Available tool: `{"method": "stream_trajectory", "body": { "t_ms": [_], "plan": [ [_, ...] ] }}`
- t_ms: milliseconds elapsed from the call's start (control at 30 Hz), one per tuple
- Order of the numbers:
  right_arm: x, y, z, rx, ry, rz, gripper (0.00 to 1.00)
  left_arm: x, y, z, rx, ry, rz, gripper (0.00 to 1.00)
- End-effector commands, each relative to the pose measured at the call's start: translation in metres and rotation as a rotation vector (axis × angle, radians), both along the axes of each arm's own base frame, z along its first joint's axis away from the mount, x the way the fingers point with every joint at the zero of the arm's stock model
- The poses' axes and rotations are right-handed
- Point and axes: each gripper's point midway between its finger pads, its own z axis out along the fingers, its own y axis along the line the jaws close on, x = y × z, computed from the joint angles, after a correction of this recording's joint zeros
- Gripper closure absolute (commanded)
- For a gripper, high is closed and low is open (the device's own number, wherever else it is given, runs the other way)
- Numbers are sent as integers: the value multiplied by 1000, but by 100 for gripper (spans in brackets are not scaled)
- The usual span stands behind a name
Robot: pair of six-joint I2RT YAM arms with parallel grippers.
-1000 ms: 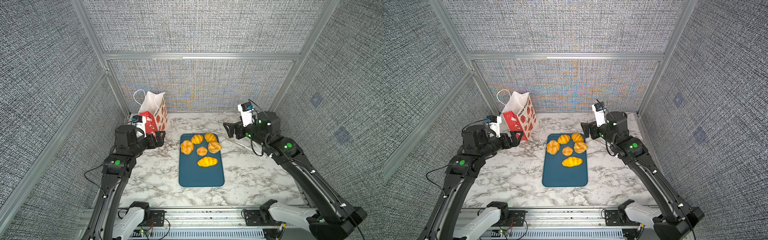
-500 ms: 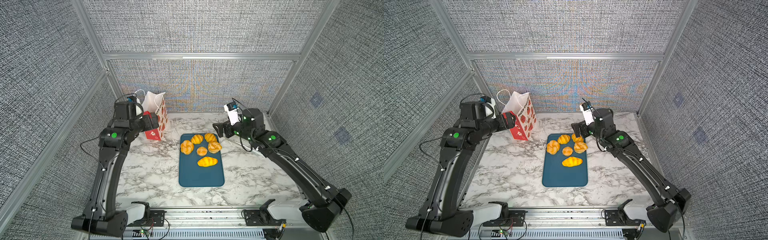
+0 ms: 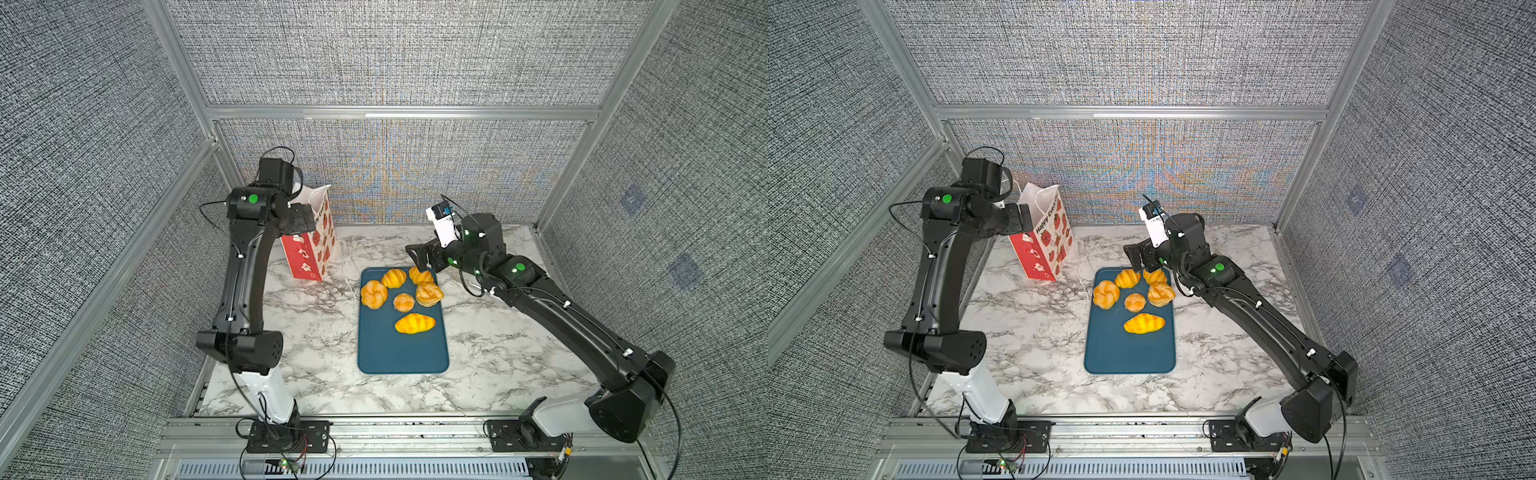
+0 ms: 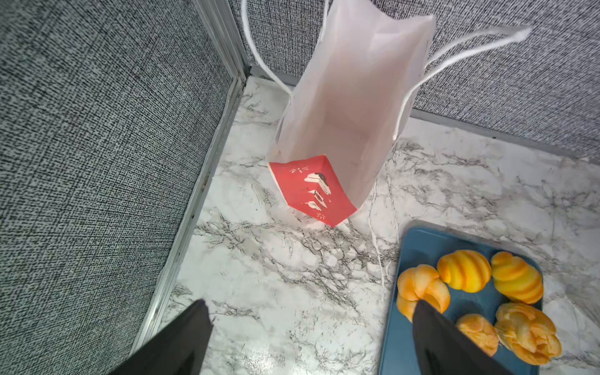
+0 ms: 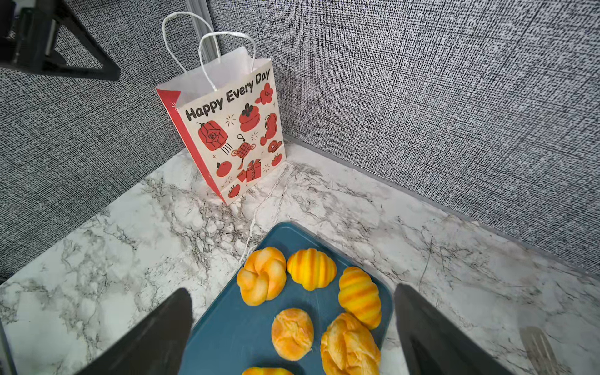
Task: Pack bread into a paper bag
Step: Pick up the paper bag from the center of the board.
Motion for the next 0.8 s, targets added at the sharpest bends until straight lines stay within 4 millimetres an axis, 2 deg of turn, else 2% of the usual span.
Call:
{"method": "stream_trajectory", "body": {
  "t_ms": [0,133,267,467,600,667,767],
  "plan": [
    [3,3,10,26,-33,2,1,0,8,-18,61,107,17,1],
    [5,3,9,17,-39,-3,1,23,10,-29,71,103,50,1],
    [6,2,7,5,-43,-4,1,34,22,-38,64,93,121,1],
    [7,0,0,-15,-40,-11,1,55,19,-49,-20,48,161,1],
    [8,-2,-3,-34,-45,-19,1,70,24,-41,-117,-44,226,1],
    [8,-4,-4,-44,-48,-24,1,77,25,-29,-149,-117,247,1],
    [10,-6,-8,-59,-45,-31,1,80,36,-20,-148,-172,312,1]
  ]
}}
